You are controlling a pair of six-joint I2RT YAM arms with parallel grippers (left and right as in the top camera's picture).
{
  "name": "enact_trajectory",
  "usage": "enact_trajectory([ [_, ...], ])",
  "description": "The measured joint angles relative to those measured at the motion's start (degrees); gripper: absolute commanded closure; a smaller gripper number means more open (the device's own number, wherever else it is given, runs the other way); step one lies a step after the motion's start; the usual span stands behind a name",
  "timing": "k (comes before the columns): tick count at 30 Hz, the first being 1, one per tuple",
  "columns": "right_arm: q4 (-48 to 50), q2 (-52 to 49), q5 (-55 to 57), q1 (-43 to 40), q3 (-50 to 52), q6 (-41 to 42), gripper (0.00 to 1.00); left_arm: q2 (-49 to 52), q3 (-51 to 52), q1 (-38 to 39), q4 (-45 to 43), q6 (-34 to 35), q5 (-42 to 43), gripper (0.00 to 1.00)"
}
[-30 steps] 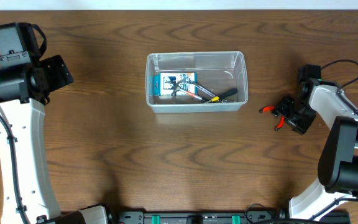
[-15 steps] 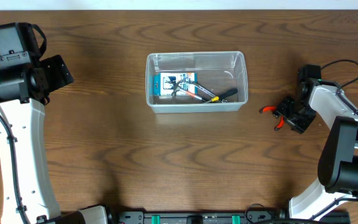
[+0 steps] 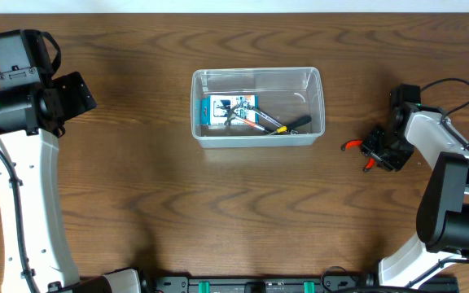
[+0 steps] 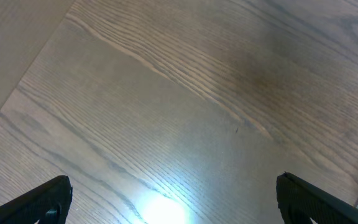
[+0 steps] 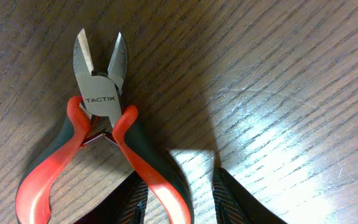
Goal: Pack container
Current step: 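Close the right gripper on the pliers' handles near the pivot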
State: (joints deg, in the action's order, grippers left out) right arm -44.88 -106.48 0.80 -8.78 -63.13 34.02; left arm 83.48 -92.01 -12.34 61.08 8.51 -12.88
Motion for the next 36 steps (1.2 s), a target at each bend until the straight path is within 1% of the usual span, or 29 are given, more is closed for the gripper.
enact_trajectory([
  [4,0.0,0.0,0.0,0.0,0.0,0.0,0.62,0.0,0.0,0.0,0.0,0.0,0.02,0.02],
  [7,0.0,0.0,0.0,0.0,0.02,-0.09,0.66,0.0,0.0,0.0,0.0,-0.02,0.0,0.02],
  [15,0.17,0.0,0.0,0.0,0.02,0.02,0.67,0.0,0.0,0.0,0.0,0.0,0.02,0.02],
  [17,0.17,0.0,0.0,0.0,0.02,0.02,0.7,0.0,0.0,0.0,0.0,0.0,0.0,0.02],
  [20,0.2,0.0,0.0,0.0,0.02,-0.15,0.71,0.0,0.0,0.0,0.0,0.0,0.02,0.02],
  [27,0.2,0.0,0.04,0.0,0.07,-0.17,0.71,0.0,0.0,0.0,0.0,0.0,0.02,0.02],
  [31,0.17,0.0,0.04,0.0,0.11,-0.37,0.76,0.0,0.0,0.0,0.0,0.0,0.02,0.02],
  [33,0.2,0.0,0.04,0.0,0.11,-0.35,0.75,0.0,0.0,0.0,0.0,-0.02,0.02,0.02],
  [36,0.17,0.0,0.04,0.0,0.13,-0.39,0.67,0.0,0.0,0.0,0.0,-0.02,0.0,0.02],
])
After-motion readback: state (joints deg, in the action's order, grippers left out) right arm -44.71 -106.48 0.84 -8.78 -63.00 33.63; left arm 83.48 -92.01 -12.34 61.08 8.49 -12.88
